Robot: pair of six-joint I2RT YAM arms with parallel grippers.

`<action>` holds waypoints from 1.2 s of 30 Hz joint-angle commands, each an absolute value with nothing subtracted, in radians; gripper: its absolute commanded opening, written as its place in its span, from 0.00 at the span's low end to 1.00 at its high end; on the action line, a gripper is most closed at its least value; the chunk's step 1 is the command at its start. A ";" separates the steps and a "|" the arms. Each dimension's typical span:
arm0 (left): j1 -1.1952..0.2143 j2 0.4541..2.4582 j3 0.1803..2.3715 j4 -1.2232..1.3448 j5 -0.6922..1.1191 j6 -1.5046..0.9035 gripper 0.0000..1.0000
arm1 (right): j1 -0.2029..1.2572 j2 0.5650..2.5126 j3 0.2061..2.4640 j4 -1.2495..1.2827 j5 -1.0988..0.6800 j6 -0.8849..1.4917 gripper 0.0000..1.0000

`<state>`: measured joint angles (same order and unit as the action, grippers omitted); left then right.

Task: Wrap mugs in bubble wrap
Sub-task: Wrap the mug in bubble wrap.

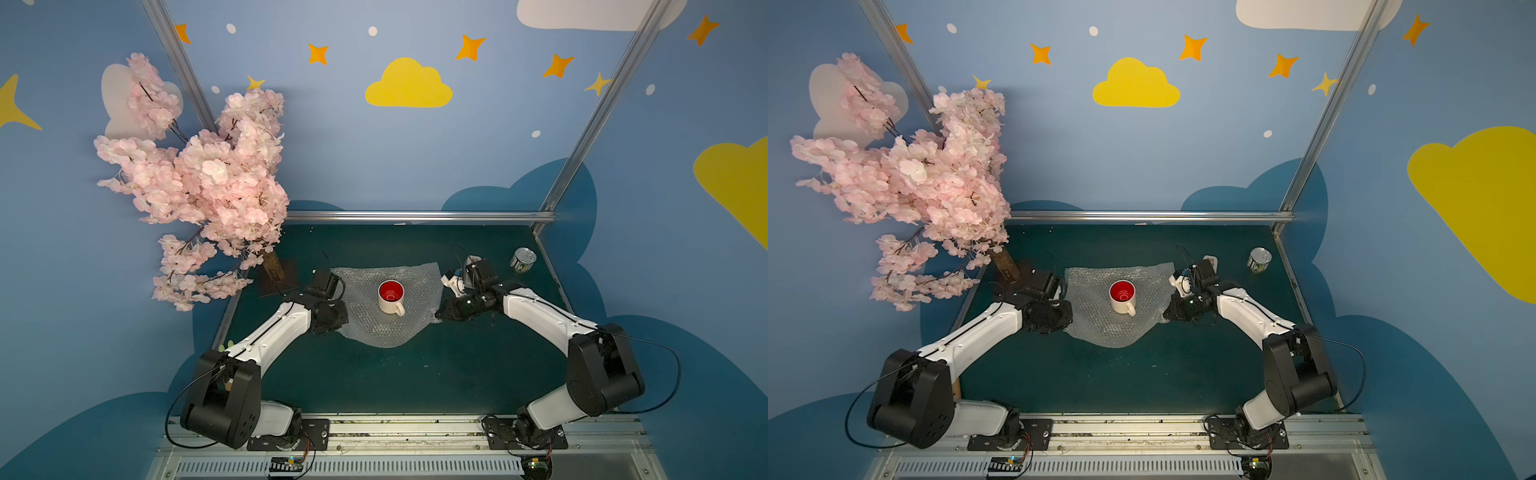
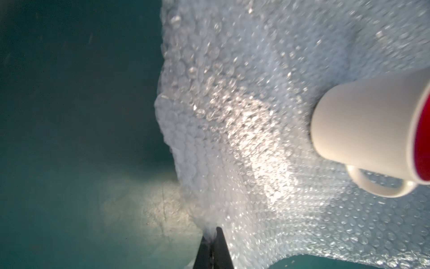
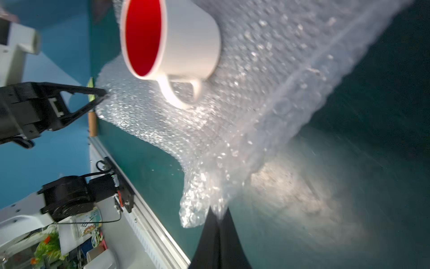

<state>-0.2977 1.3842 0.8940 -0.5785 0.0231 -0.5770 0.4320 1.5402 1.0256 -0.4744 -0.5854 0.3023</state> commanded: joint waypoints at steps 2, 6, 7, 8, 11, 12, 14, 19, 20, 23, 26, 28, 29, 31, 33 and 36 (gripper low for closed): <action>-0.307 1.397 0.945 -0.568 0.040 -0.577 0.03 | 0.484 1.600 1.118 -0.418 -0.673 0.289 0.00; -0.318 1.423 0.985 -0.540 0.083 -0.582 0.03 | 0.514 1.661 1.166 -0.344 -0.689 0.333 0.00; -0.321 1.431 0.998 -0.534 0.093 -0.584 0.03 | 0.519 1.672 1.176 -0.322 -0.689 0.347 0.00; -0.326 1.438 1.010 -0.532 0.099 -0.586 0.03 | 0.525 1.683 1.189 -0.304 -0.689 0.356 0.00; -0.339 1.457 1.035 -0.515 0.122 -0.590 0.03 | 0.538 1.725 1.229 -0.265 -0.688 0.380 0.00; -0.342 1.461 1.042 -0.510 0.128 -0.591 0.03 | 0.542 1.740 1.241 -0.252 -0.687 0.389 0.00; -0.350 1.469 1.060 -0.500 0.138 -0.597 0.03 | 0.554 1.773 1.264 -0.225 -0.671 0.403 0.00; -0.370 1.497 1.117 -0.488 0.164 -0.602 0.03 | 0.584 1.836 1.321 -0.242 -0.574 0.434 0.00; -0.376 1.504 1.129 -0.488 0.166 -0.603 0.03 | 0.588 1.853 1.336 -0.252 -0.556 0.438 0.00; -0.388 1.527 1.158 -0.479 0.173 -0.606 0.03 | 0.607 1.897 1.381 -0.292 -0.511 0.430 0.00; -0.396 1.555 1.186 -0.454 0.185 -0.622 0.03 | 0.629 1.952 1.452 -0.353 -0.463 0.414 0.00; -0.400 1.578 1.213 -0.435 0.198 -0.634 0.03 | 0.641 1.992 1.510 -0.419 -0.428 0.415 0.00; -0.404 1.587 1.224 -0.426 0.203 -0.640 0.03 | 0.645 2.010 1.534 -0.449 -0.413 0.419 0.00; -0.412 1.614 1.252 -0.406 0.220 -0.649 0.03 | 0.654 2.048 1.579 -0.508 -0.392 0.429 0.00; -0.419 1.649 1.284 -0.395 0.226 -0.655 0.03 | 0.658 2.074 1.595 -0.527 -0.388 0.445 0.00; -0.422 1.717 1.317 -0.377 0.269 -0.668 0.03 | 0.660 2.082 1.578 -0.485 -0.406 0.471 0.00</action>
<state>-0.4175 1.6718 1.2903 -0.4072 0.2234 -0.6491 0.6548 2.0682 1.5726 -0.4480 -0.4248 0.4438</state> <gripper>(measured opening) 0.054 0.046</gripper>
